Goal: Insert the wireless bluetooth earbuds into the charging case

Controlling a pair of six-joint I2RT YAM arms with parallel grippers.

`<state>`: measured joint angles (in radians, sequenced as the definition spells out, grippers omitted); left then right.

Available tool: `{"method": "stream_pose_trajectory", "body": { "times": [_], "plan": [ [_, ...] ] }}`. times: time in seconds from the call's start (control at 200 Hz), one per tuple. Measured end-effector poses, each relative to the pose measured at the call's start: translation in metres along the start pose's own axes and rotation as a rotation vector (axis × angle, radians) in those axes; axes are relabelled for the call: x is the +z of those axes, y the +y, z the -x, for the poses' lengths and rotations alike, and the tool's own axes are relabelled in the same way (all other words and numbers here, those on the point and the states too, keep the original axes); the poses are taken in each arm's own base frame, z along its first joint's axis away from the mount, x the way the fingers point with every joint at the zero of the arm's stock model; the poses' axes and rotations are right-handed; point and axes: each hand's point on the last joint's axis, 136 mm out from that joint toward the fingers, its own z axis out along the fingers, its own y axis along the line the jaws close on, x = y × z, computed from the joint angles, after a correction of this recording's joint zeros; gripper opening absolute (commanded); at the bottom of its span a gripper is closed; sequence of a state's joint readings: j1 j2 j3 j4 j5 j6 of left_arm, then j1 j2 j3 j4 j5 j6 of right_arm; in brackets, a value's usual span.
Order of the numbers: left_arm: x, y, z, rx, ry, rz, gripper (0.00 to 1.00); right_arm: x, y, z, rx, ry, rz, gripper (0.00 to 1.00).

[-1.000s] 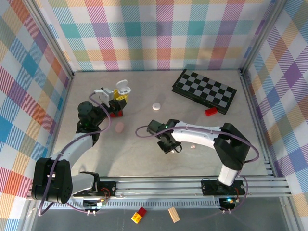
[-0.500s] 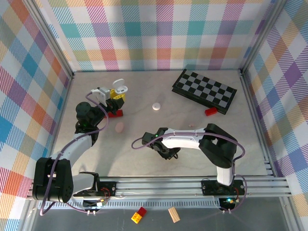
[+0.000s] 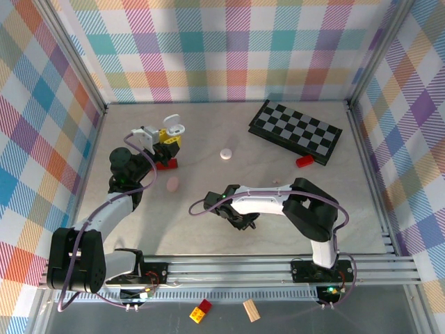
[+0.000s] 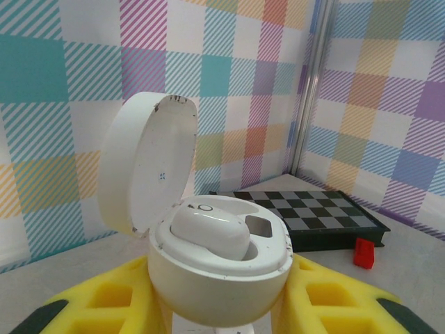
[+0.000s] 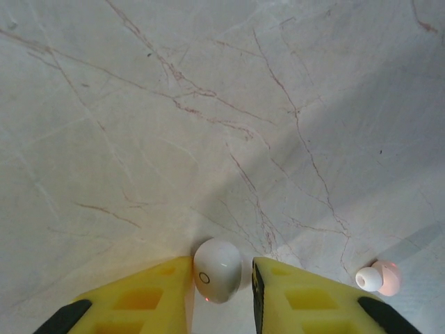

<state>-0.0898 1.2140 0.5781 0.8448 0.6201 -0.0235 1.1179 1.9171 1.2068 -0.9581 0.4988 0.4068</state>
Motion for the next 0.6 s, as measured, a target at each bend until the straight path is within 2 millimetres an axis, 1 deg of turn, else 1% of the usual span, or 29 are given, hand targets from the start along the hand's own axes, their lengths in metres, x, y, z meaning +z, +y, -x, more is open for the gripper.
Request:
{"method": "stream_pose_trajectory", "body": {
  "times": [0.09,0.2,0.25,0.42,0.515,0.6],
  "plan": [
    [0.000,0.000,0.000,0.000,0.000,0.000,0.34,0.000,0.000,0.002,-0.006,0.002,-0.006,0.23],
    [0.000,0.000,0.000,0.000,0.001,-0.002,0.34,0.001,0.000,0.002,-0.007,0.001,-0.010,0.22],
    [0.000,-0.001,0.000,0.000,0.002,-0.007,0.34,0.001,0.000,0.002,-0.007,0.001,-0.013,0.20],
    [0.000,-0.004,-0.001,-0.001,0.004,-0.026,0.34,0.000,-0.002,0.003,-0.001,-0.006,-0.017,0.19],
    [0.000,-0.007,0.001,-0.001,-0.003,-0.038,0.34,-0.005,-0.004,0.008,0.019,-0.032,-0.002,0.19],
    [0.000,-0.009,0.002,0.004,-0.008,-0.050,0.34,-0.016,-0.010,0.015,0.063,-0.094,0.028,0.20]
  ]
}}
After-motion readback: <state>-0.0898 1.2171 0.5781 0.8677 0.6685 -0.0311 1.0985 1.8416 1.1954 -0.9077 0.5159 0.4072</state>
